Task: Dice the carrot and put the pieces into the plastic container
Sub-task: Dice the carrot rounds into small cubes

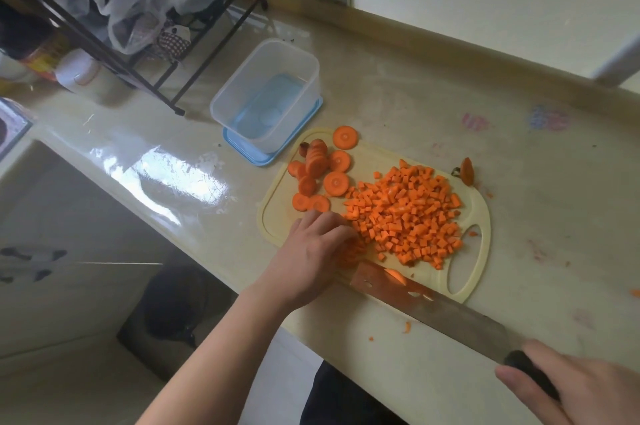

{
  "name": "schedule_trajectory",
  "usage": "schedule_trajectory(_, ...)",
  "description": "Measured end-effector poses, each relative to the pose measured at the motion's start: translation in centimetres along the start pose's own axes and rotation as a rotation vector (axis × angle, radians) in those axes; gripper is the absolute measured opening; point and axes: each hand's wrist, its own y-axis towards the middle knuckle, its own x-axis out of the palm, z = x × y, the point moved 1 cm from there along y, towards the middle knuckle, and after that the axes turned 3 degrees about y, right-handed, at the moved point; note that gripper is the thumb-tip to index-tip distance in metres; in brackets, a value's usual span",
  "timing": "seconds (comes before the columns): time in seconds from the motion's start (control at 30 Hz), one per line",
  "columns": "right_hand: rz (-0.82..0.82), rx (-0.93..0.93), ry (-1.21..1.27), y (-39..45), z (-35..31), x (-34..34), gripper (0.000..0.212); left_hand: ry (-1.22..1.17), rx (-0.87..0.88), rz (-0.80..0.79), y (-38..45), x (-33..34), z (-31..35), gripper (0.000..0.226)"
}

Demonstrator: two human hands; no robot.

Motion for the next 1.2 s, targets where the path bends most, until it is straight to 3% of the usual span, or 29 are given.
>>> schedule_trajectory(0.2,-0.038,-0.007,0.018,-0.2,0.6,0.1,0.047,0.099,0.029,-0.054,-0.8,-0.2,-0.2,0.048)
schedule_trajectory(0.43,-0.012,-0.067,0.015,0.2,0.1,0.0,0.047,0.108,0.054,0.011,-1.3,0.0,-0.7,0.043)
schedule_trajectory(0.57,0.0,-0.136,-0.016,0.3,0.2,0.1,0.05,0.119,0.076,-0.05,-1.0,-0.6,-0.9,0.056)
schedule_trajectory(0.67,0.038,-0.195,-0.036,0.3,0.1,0.1,0.057,0.077,0.075,-0.052,-0.8,-1.8,-0.6,0.043)
schedule_trajectory(0.77,0.07,-0.239,-0.075,0.2,-0.2,0.3,0.068,-0.148,0.08,-0.036,-0.4,-3.2,1.3,0.033)
schedule_trajectory(0.9,0.09,-0.288,-0.104,0.5,-0.9,0.1,0.067,-0.172,0.227,-0.196,0.6,-3.2,3.4,0.02)
schedule_trajectory(1.0,0.092,-0.312,-0.101,0.6,-1.1,0.2,0.065,-0.158,0.215,-0.269,0.6,-2.9,3.2,0.014)
schedule_trajectory(1.13,0.087,-0.328,-0.092,0.6,-1.3,0.5,0.066,-0.131,0.186,-0.346,0.1,-2.5,3.2,0.016)
schedule_trajectory(1.2,0.082,-0.33,-0.083,0.5,-1.4,0.5,0.067,-0.106,0.165,-0.282,0.3,-2.7,3.0,0.029)
